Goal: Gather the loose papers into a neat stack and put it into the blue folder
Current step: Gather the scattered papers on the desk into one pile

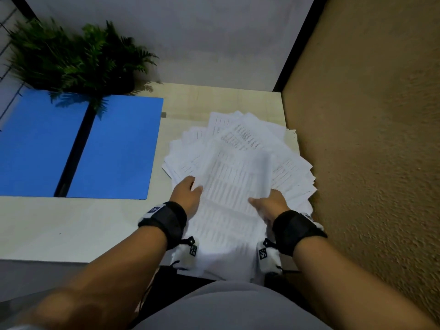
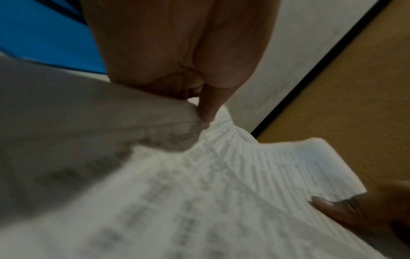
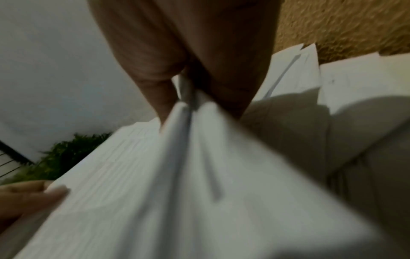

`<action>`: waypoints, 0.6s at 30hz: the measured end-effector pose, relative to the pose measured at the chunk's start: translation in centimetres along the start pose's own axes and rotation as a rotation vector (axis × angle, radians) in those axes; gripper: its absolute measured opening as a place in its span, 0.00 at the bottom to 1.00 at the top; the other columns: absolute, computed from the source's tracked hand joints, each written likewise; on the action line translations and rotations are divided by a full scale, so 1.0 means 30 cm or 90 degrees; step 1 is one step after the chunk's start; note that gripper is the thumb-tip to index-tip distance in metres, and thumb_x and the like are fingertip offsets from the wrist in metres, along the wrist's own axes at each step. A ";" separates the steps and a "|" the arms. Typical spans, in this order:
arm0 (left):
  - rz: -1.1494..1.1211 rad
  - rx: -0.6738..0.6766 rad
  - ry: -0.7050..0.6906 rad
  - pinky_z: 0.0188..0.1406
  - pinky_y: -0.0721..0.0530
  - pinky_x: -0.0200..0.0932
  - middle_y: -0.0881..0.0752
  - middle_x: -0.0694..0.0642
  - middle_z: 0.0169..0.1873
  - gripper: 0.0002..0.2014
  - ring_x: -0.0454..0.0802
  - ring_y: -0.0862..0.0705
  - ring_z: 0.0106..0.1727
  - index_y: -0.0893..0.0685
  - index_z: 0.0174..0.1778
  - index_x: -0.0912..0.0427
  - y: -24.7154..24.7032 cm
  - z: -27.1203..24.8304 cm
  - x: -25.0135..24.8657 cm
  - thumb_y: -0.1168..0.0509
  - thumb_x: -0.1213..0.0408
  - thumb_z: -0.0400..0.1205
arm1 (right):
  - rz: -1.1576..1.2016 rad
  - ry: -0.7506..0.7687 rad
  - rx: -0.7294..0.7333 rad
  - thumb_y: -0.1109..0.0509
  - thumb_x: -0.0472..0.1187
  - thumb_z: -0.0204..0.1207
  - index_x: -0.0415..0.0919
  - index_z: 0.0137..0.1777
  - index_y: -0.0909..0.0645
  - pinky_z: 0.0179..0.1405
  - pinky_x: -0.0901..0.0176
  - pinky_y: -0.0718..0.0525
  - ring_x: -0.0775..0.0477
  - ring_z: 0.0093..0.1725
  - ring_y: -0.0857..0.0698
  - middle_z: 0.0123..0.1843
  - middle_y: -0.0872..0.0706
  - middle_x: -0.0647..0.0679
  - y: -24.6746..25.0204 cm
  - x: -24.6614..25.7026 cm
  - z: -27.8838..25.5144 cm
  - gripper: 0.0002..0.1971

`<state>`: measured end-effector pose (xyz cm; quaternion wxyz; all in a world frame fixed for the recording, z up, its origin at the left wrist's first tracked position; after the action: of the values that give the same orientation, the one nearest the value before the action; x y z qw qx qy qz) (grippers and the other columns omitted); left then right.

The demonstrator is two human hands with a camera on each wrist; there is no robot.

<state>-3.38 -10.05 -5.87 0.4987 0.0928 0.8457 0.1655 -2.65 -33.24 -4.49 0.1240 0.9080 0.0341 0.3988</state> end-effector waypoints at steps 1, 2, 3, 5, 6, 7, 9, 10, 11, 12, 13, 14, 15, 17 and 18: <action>0.008 -0.043 -0.019 0.50 0.26 0.39 0.17 0.56 0.46 0.03 0.53 0.20 0.47 0.20 0.52 0.58 0.012 0.021 -0.022 0.39 0.67 0.85 | 0.014 -0.013 -0.047 0.23 0.35 0.74 0.32 0.69 0.21 0.57 0.51 0.17 0.37 0.57 0.14 0.60 0.13 0.41 0.018 0.006 0.004 0.24; 0.028 -0.094 -0.042 0.50 0.24 0.39 0.16 0.57 0.48 0.04 0.54 0.19 0.49 0.19 0.52 0.57 0.029 0.057 -0.041 0.38 0.68 0.85 | 0.051 -0.021 -0.088 0.25 0.36 0.76 0.32 0.71 0.23 0.61 0.48 0.18 0.35 0.59 0.15 0.62 0.14 0.39 0.035 0.019 0.017 0.24; 0.061 -0.136 -0.066 0.52 0.22 0.40 0.15 0.59 0.53 0.07 0.56 0.17 0.53 0.17 0.54 0.58 0.050 0.097 -0.061 0.38 0.69 0.84 | 0.090 -0.026 -0.112 0.26 0.37 0.77 0.32 0.73 0.26 0.63 0.44 0.19 0.34 0.61 0.16 0.65 0.16 0.37 0.055 0.037 0.027 0.25; 0.139 -0.160 -0.088 0.66 0.21 0.47 0.18 0.61 0.68 0.15 0.59 0.19 0.68 0.19 0.67 0.60 0.097 0.185 -0.096 0.38 0.69 0.84 | 0.145 -0.034 -0.143 0.28 0.39 0.80 0.31 0.76 0.30 0.56 0.46 0.17 0.35 0.63 0.18 0.68 0.18 0.36 0.091 0.071 0.040 0.27; 0.183 -0.139 -0.077 0.73 0.24 0.51 0.22 0.61 0.74 0.20 0.60 0.24 0.74 0.24 0.74 0.59 0.118 0.219 -0.108 0.37 0.67 0.84 | 0.160 -0.036 -0.148 0.29 0.40 0.81 0.30 0.77 0.32 0.50 0.50 0.18 0.35 0.63 0.18 0.68 0.19 0.37 0.103 0.089 0.041 0.28; 0.225 -0.100 -0.053 0.76 0.28 0.53 0.26 0.60 0.79 0.25 0.61 0.28 0.79 0.31 0.80 0.58 0.134 0.247 -0.115 0.37 0.65 0.85 | 0.174 -0.030 -0.143 0.30 0.40 0.81 0.29 0.77 0.32 0.49 0.53 0.21 0.35 0.65 0.19 0.67 0.19 0.40 0.109 0.103 0.040 0.28; 0.272 0.003 -0.002 0.77 0.29 0.52 0.29 0.60 0.81 0.32 0.63 0.29 0.80 0.41 0.86 0.55 0.151 0.281 -0.119 0.37 0.62 0.86 | 0.200 -0.029 -0.132 0.29 0.42 0.81 0.32 0.77 0.29 0.55 0.53 0.21 0.35 0.66 0.18 0.67 0.18 0.43 0.100 0.102 0.065 0.27; 0.274 0.038 0.007 0.76 0.29 0.51 0.28 0.61 0.81 0.32 0.63 0.27 0.79 0.40 0.86 0.56 0.155 0.289 -0.115 0.36 0.62 0.86 | 0.207 -0.036 -0.125 0.29 0.42 0.80 0.34 0.76 0.26 0.57 0.49 0.18 0.35 0.64 0.16 0.66 0.16 0.42 0.086 0.092 0.081 0.26; 0.278 0.051 0.000 0.74 0.27 0.49 0.26 0.62 0.79 0.30 0.62 0.25 0.77 0.35 0.84 0.57 0.155 0.290 -0.113 0.35 0.63 0.85 | 0.213 -0.041 -0.114 0.28 0.42 0.79 0.36 0.74 0.24 0.58 0.45 0.16 0.36 0.61 0.15 0.64 0.14 0.42 0.071 0.086 0.090 0.24; 0.290 0.053 -0.012 0.72 0.25 0.49 0.22 0.63 0.75 0.25 0.62 0.22 0.74 0.28 0.79 0.59 0.154 0.288 -0.112 0.34 0.64 0.85 | 0.218 -0.049 -0.100 0.28 0.41 0.78 0.38 0.72 0.23 0.58 0.43 0.14 0.37 0.58 0.14 0.63 0.14 0.43 0.056 0.076 0.103 0.23; 0.304 0.054 -0.025 0.68 0.23 0.48 0.18 0.63 0.71 0.20 0.63 0.20 0.70 0.21 0.73 0.61 0.152 0.283 -0.109 0.33 0.66 0.84 | 0.221 -0.053 -0.075 0.27 0.40 0.78 0.41 0.71 0.22 0.56 0.42 0.13 0.38 0.57 0.13 0.63 0.13 0.44 0.037 0.073 0.112 0.22; 0.313 0.065 -0.030 0.65 0.22 0.47 0.15 0.63 0.66 0.16 0.62 0.18 0.66 0.17 0.67 0.63 0.149 0.273 -0.108 0.33 0.68 0.83 | 0.218 -0.054 -0.044 0.26 0.39 0.76 0.44 0.71 0.23 0.55 0.41 0.12 0.37 0.57 0.13 0.63 0.13 0.44 0.017 0.081 0.108 0.23; 0.318 0.088 -0.027 0.62 0.21 0.46 0.13 0.62 0.61 0.13 0.61 0.17 0.63 0.15 0.63 0.64 0.144 0.258 -0.105 0.33 0.69 0.83 | 0.202 -0.056 -0.027 0.25 0.38 0.75 0.46 0.73 0.27 0.55 0.39 0.12 0.36 0.59 0.13 0.64 0.14 0.44 -0.002 0.088 0.110 0.27; 0.333 0.163 0.002 0.53 0.23 0.41 0.15 0.60 0.50 0.07 0.57 0.18 0.52 0.13 0.53 0.65 0.139 0.220 -0.094 0.36 0.71 0.83 | 0.179 -0.054 -0.039 0.25 0.32 0.73 0.51 0.79 0.39 0.62 0.30 0.17 0.34 0.64 0.16 0.69 0.19 0.43 -0.024 0.103 0.112 0.38; 0.333 0.199 0.028 0.49 0.25 0.40 0.16 0.61 0.44 0.06 0.55 0.20 0.47 0.15 0.47 0.63 0.145 0.199 -0.091 0.37 0.70 0.84 | 0.190 -0.060 -0.057 0.28 0.28 0.75 0.54 0.81 0.44 0.68 0.30 0.21 0.35 0.67 0.19 0.71 0.24 0.44 -0.027 0.100 0.118 0.41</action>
<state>3.13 -5.79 -4.70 0.4006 0.3794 0.8189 0.1581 2.01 -32.67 -4.86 0.1055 0.9142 -0.1246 0.3710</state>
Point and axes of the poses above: each hand's wrist, its own z-axis towards the middle knuckle, its own y-axis out of the back of the hand, x = y × z, the point moved 1 cm from there along z, towards the middle knuckle
